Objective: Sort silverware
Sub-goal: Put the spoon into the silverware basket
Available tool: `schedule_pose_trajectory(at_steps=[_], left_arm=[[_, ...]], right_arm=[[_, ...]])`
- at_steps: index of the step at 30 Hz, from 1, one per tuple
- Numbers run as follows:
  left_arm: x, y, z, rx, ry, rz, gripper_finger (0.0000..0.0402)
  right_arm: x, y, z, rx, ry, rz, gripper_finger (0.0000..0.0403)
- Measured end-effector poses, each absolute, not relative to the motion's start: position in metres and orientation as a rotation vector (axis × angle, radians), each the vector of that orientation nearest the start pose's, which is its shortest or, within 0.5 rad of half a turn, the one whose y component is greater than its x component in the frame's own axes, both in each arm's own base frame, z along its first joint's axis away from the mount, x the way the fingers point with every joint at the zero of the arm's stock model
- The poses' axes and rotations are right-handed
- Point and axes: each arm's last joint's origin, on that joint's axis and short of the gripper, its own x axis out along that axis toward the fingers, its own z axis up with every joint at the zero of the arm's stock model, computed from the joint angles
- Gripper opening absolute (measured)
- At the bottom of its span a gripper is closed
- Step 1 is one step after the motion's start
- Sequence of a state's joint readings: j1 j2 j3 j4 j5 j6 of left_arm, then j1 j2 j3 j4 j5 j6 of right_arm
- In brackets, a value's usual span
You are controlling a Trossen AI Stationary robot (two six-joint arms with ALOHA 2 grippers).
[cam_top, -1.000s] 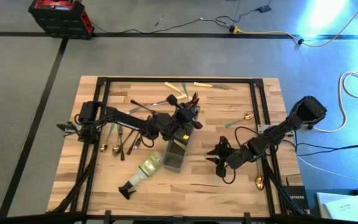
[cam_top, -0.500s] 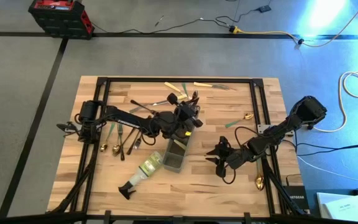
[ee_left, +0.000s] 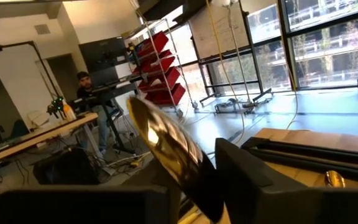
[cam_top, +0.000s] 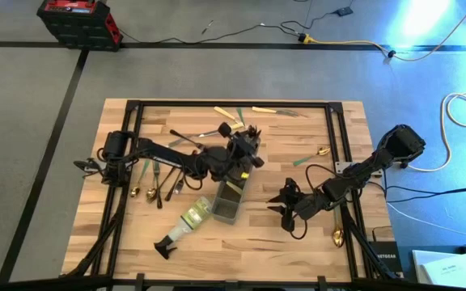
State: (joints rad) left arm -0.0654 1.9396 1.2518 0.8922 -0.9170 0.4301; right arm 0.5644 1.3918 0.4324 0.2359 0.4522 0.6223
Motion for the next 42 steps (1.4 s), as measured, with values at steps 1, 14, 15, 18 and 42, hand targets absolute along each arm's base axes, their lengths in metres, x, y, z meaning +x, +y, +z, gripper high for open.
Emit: schedule_pose_trajectory(at_steps=[1,14,15,18,42], left_arm=[[0.427,-0.005,0.258,0.304,0.0,0.871,0.0089],[0.426,-0.008,0.259,0.34,0.004,0.868,0.0122],[0.426,-0.008,0.259,0.339,0.004,0.868,0.0122],[0.426,-0.008,0.261,0.334,-0.014,0.868,0.0122],[0.401,-0.01,0.314,0.528,-0.008,0.911,0.0122]], right_arm=[[0.204,0.114,0.135,0.249,0.633,-0.091,0.0094],[0.204,0.114,0.135,0.25,0.633,-0.091,0.0094],[0.204,0.114,0.135,0.25,0.633,-0.091,0.0094],[0.204,0.114,0.135,0.25,0.633,-0.091,0.0094],[0.204,0.114,0.135,0.251,0.633,-0.092,0.0094]])
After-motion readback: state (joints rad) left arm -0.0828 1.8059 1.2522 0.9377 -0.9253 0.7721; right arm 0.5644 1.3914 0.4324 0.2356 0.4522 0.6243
